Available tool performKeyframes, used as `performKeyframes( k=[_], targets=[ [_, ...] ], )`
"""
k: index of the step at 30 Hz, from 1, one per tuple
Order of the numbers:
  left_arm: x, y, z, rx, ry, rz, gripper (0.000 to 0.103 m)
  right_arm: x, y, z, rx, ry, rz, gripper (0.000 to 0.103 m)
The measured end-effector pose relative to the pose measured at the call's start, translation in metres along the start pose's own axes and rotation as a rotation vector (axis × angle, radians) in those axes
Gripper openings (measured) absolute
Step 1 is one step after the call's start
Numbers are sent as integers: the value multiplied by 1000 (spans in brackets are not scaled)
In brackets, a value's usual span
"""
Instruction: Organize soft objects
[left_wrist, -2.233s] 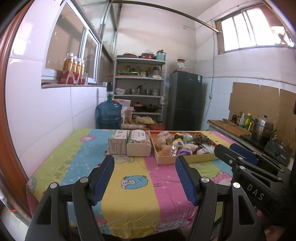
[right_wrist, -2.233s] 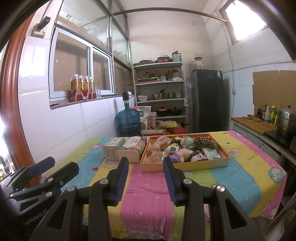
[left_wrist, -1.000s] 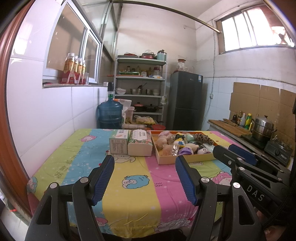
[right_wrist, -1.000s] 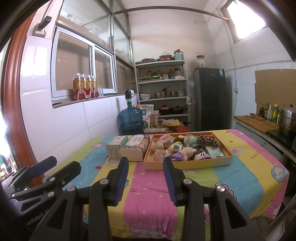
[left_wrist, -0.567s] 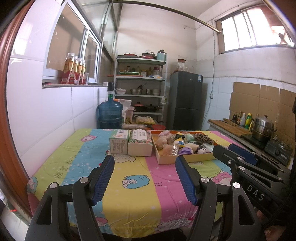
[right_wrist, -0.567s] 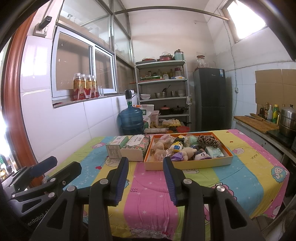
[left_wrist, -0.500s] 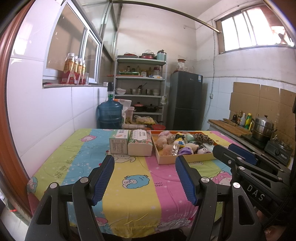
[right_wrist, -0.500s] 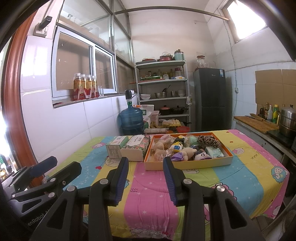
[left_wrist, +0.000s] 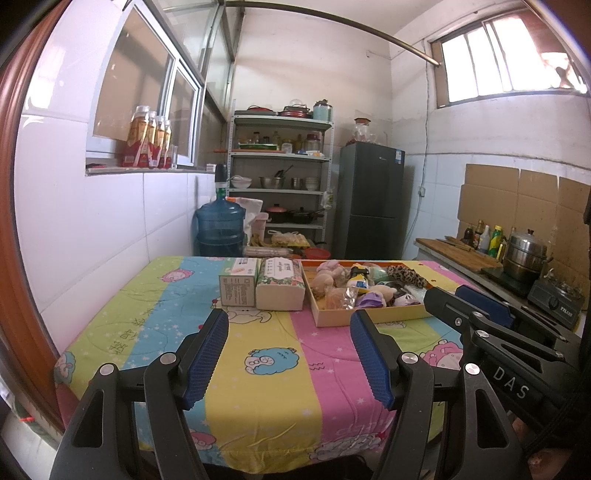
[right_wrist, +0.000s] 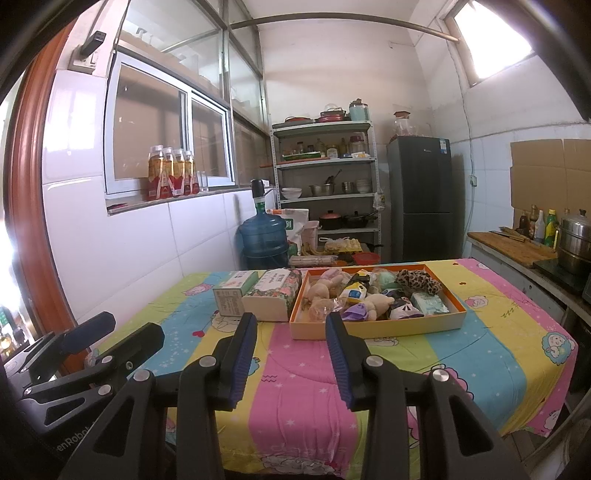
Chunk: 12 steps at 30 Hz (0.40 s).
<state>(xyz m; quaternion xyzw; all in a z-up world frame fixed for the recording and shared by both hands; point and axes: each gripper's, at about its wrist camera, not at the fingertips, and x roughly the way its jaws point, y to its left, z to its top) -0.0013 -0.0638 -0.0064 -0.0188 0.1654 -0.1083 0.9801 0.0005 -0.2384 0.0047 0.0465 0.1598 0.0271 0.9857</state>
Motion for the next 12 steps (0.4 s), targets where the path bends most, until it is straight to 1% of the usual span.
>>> performKeyframes(
  k=[8, 12],
  targets=[
    [-1, 1, -1, -3, -3, -4, 70, 0, 0, 0, 0, 0, -1, 39],
    [-2, 2, -1, -2, -6, 6, 70, 0, 0, 0, 0, 0, -1, 39]
  ],
)
